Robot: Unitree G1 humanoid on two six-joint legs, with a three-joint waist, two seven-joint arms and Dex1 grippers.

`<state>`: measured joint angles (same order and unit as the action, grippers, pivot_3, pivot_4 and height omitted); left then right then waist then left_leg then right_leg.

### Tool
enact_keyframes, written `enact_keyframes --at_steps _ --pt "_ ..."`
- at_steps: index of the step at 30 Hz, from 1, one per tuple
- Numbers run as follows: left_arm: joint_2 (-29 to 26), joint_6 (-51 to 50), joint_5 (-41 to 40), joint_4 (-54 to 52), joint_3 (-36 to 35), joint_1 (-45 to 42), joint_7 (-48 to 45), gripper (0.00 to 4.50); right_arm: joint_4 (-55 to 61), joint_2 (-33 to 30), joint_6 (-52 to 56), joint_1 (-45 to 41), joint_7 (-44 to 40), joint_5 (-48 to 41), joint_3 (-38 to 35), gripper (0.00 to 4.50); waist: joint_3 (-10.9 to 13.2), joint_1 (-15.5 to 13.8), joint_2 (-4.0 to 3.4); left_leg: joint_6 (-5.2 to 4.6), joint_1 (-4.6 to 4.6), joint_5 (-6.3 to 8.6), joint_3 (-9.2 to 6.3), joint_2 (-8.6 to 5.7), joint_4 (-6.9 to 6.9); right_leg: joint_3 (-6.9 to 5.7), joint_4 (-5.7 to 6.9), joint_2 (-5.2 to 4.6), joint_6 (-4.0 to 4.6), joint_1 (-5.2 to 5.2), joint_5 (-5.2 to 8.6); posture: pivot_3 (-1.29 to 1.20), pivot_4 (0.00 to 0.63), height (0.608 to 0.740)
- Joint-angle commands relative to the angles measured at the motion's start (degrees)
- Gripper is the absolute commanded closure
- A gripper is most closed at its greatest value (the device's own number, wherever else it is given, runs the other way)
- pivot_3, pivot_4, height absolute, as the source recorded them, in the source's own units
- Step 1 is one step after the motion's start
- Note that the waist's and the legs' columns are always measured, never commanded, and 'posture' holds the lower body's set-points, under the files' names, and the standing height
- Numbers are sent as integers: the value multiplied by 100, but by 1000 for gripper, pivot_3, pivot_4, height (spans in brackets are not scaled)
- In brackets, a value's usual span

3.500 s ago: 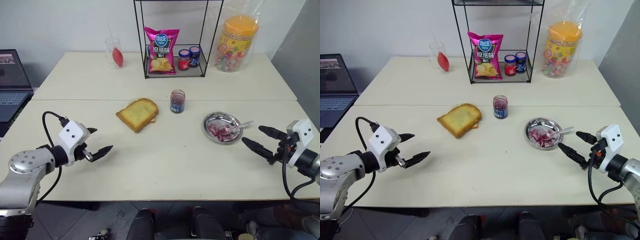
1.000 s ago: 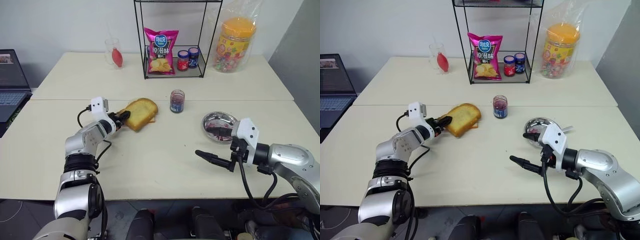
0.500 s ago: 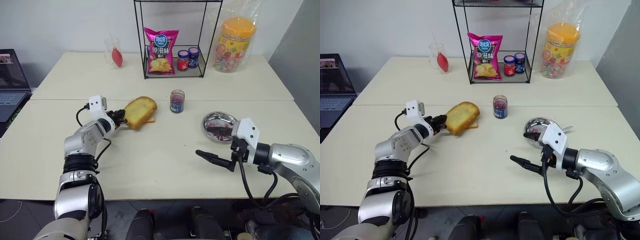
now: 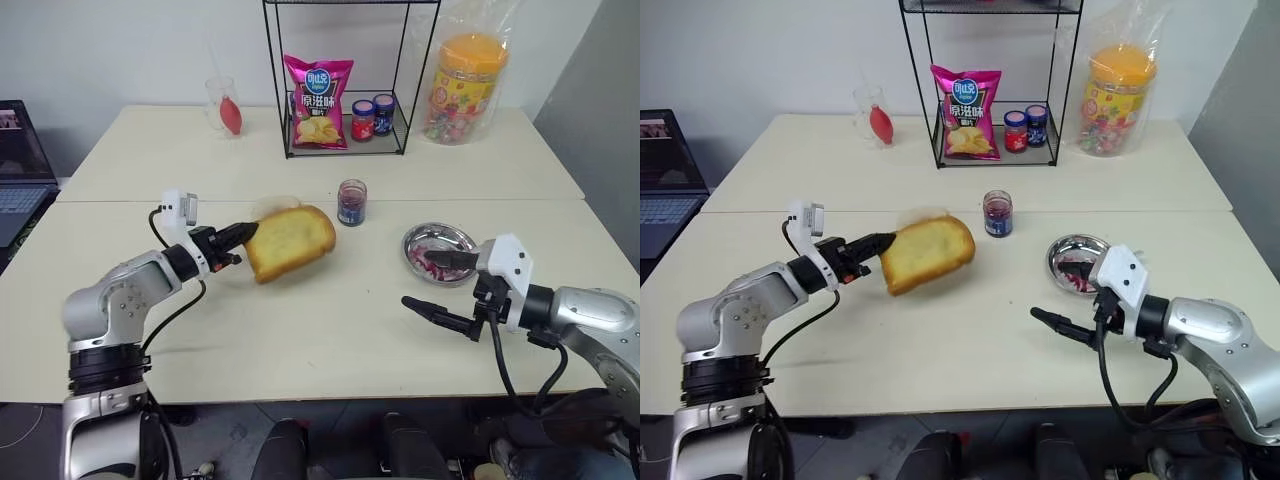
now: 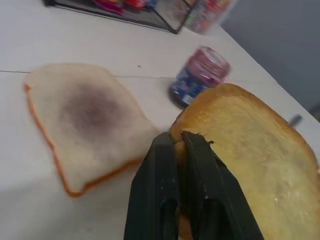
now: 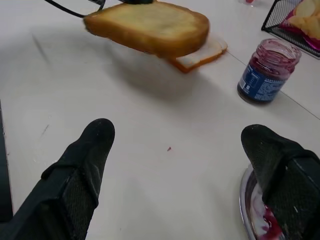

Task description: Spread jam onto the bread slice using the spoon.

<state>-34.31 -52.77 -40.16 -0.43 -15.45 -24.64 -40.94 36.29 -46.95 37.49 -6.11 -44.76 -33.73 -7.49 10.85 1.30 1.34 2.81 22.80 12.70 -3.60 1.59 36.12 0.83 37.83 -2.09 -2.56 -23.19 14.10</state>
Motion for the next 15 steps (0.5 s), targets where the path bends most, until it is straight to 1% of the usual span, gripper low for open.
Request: enact_keyframes --at_steps 1,2,4,8,10,15 --pt "-283 89 62 -650 572 204 -535 4476 357 -212 204 231 -185 -468 -474 0 0 2 0 0 1 0 0 0 1 0 0 0 0 0 0 0 150 740" --pt "-362 287 298 -798 944 294 -679 4476 478 -338 296 388 -298 -567 -516 0 0 2 0 0 1 0 1 0 1 2 0 0 1 -1 0 0 150 740" --pt "-390 609 652 -890 1437 369 -806 4476 664 -496 392 606 -406 -689 -530 0 0 -7 0 0 0 0 1 0 -1 2 -1 0 11 -1 6 0 150 740" --pt "-248 1380 1331 -455 2181 186 -1033 4476 930 -508 441 917 -295 -683 -338 0 0 -10 0 -1 0 0 3 2 -1 3 -3 1 17 -2 10 0 150 740" --pt "-162 1704 1595 -224 2404 51 -1097 4476 999 -538 415 1086 -324 -619 -308 0 1 -15 2 -1 1 0 4 1 -1 4 -4 1 18 -2 10 0 150 740" --pt "40 2048 1851 172 2447 -81 -1091 4476 1059 -635 287 1338 -375 -479 -351 0 1 2 3 -1 3 1 12 1 1 9 -10 1 24 -3 14 0 150 740"
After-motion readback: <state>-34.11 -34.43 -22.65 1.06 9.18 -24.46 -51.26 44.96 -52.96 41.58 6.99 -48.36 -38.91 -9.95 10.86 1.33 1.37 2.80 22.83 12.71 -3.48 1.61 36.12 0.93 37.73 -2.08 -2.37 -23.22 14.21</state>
